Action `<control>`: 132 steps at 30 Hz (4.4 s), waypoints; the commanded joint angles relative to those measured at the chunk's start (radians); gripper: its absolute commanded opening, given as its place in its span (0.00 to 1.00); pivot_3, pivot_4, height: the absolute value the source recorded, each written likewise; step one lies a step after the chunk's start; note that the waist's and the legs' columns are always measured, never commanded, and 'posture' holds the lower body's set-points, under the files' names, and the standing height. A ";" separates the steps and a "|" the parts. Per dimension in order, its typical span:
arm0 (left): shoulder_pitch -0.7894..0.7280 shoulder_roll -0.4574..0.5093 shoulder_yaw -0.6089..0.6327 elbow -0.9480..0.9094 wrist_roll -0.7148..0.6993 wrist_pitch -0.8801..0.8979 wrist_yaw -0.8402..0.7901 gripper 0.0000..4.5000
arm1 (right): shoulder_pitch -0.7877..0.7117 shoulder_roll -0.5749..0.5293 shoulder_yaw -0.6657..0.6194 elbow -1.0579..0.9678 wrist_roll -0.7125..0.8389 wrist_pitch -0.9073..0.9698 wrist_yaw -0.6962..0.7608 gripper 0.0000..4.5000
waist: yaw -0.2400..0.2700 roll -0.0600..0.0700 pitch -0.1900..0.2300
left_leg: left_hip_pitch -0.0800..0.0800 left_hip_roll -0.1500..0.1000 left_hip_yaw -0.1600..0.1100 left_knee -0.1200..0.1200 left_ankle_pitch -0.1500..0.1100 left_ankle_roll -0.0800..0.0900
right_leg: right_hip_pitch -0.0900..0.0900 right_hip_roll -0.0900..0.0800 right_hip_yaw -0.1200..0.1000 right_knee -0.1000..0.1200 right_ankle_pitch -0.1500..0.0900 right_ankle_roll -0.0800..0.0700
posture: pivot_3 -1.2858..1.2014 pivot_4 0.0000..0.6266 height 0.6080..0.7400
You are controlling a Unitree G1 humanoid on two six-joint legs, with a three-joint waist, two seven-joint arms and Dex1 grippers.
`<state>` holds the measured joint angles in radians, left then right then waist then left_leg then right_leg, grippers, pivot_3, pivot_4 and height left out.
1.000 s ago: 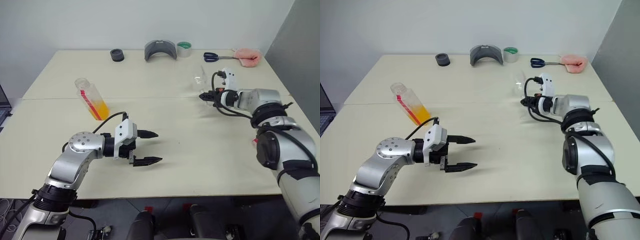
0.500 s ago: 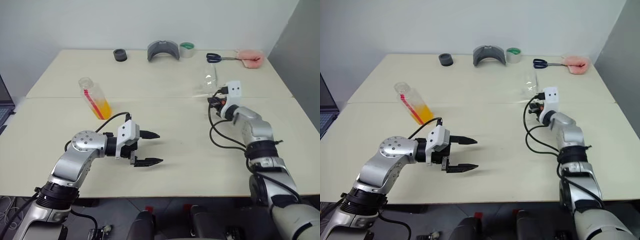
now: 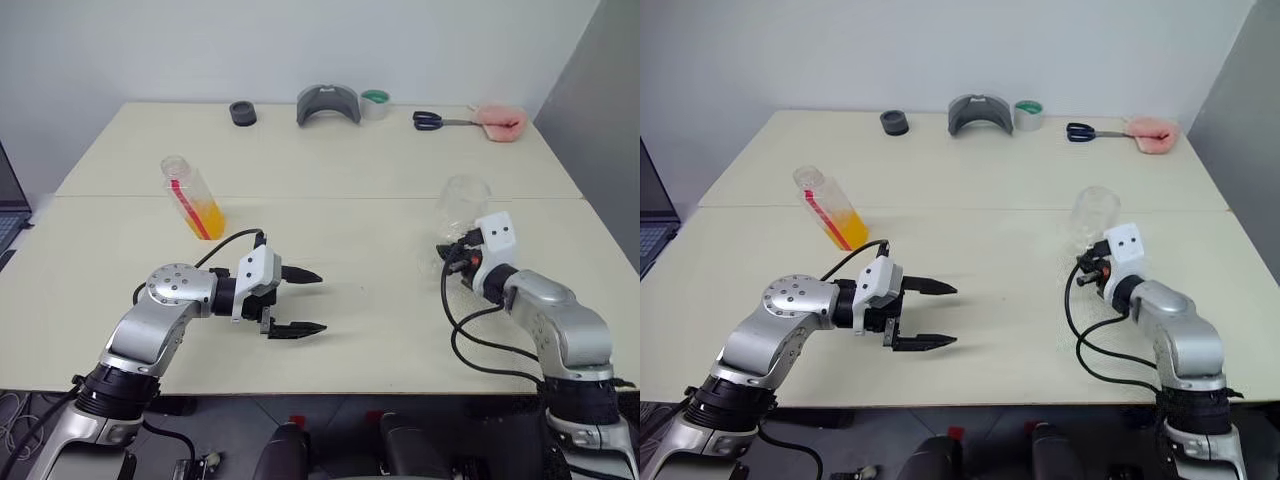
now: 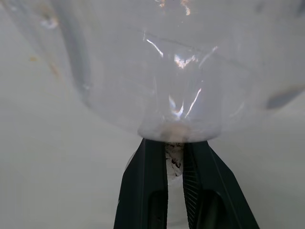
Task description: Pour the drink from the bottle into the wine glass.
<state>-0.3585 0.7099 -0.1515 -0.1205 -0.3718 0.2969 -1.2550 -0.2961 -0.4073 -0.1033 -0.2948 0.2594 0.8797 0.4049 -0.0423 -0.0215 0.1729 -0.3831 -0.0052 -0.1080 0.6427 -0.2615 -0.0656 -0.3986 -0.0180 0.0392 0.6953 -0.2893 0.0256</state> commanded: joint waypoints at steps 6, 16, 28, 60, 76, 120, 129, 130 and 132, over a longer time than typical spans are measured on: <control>-0.019 -0.011 0.010 0.006 0.004 -0.018 0.006 1.00 | 0.014 0.057 0.036 0.077 -0.010 -0.025 -0.042 0.03 | -0.008 -0.002 -0.001 | 0.009 0.002 0.000 -0.001 -0.003 0.004 | 0.012 0.001 -0.001 -0.007 0.000 0.000 | 0.52 0.24 1.00; -0.006 -0.061 0.187 0.048 -0.017 0.048 0.262 1.00 | -0.096 0.216 0.147 0.157 -0.086 -0.379 -0.069 0.03 | -0.034 -0.001 0.000 | 0.010 0.007 0.002 -0.002 -0.003 0.004 | 0.009 0.006 0.002 -0.006 0.000 0.000 | 0.52 0.24 1.00; 0.084 0.022 0.327 -0.097 -0.076 0.171 0.342 1.00 | -0.370 0.386 0.299 0.695 -0.177 -0.736 0.037 0.03 | -0.037 0.000 0.003 | 0.008 0.007 0.001 -0.002 -0.003 0.004 | 0.009 0.006 0.001 -0.007 0.000 0.000 | 0.52 0.24 1.00; 0.074 0.035 0.396 -0.179 -0.136 0.223 0.421 1.00 | -0.467 0.406 0.274 0.961 -0.214 -0.873 0.142 0.99 | -0.041 0.001 0.003 | 0.009 0.008 0.002 -0.003 -0.003 0.003 | 0.008 0.006 0.001 -0.006 0.000 0.000 | 0.52 0.24 1.00; 0.219 -0.121 0.405 -0.217 -0.076 0.143 0.620 1.00 | -0.070 0.138 0.262 0.270 -0.139 -0.574 0.243 0.99 | -0.028 0.001 0.004 | 0.008 0.014 0.002 -0.004 -0.003 0.003 | 0.009 0.005 0.001 -0.010 0.000 0.000 | 0.52 0.24 1.00; 0.016 -0.236 0.483 0.214 0.136 -0.044 1.005 1.00 | -0.072 -0.100 0.288 -0.264 0.218 -0.237 0.387 0.99 | 0.009 0.000 0.004 | 0.005 0.011 0.000 -0.003 -0.003 0.003 | 0.009 0.006 -0.002 -0.015 0.001 0.001 | 0.52 0.24 1.00; -0.083 -0.192 0.469 0.380 0.146 -0.083 0.958 1.00 | -0.105 -0.098 0.296 -0.259 0.221 -0.226 0.388 0.99 | 0.010 0.000 0.004 | 0.004 0.007 -0.001 -0.002 -0.003 0.003 | 0.009 0.005 -0.003 -0.015 0.001 0.001 | 0.52 0.24 1.00; -0.101 -0.188 0.463 0.408 0.150 -0.091 0.949 1.00 | -0.107 -0.098 0.297 -0.257 0.220 -0.227 0.388 0.99 | 0.010 0.000 0.004 | 0.004 0.007 -0.001 -0.002 -0.003 0.003 | 0.009 0.004 -0.003 -0.015 0.001 0.001 | 0.52 0.24 1.00; -0.131 -0.184 0.456 0.456 0.156 -0.106 0.938 1.00 | -0.110 -0.099 0.298 -0.256 0.218 -0.229 0.389 0.99 | 0.010 0.000 0.004 | 0.004 0.006 -0.002 -0.002 -0.003 0.003 | 0.009 0.004 -0.003 -0.015 0.001 0.001 | 0.52 0.24 1.00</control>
<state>-0.4571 0.5075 0.3052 0.3243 -0.2247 0.2240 -0.3057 -0.3843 -0.5028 0.1998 -0.5219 0.4646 0.6624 0.7861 -0.0323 -0.0217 0.1770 -0.3792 0.0008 -0.1100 0.6406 -0.2649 -0.0630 -0.3894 -0.0144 0.0357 0.6804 -0.2883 0.0271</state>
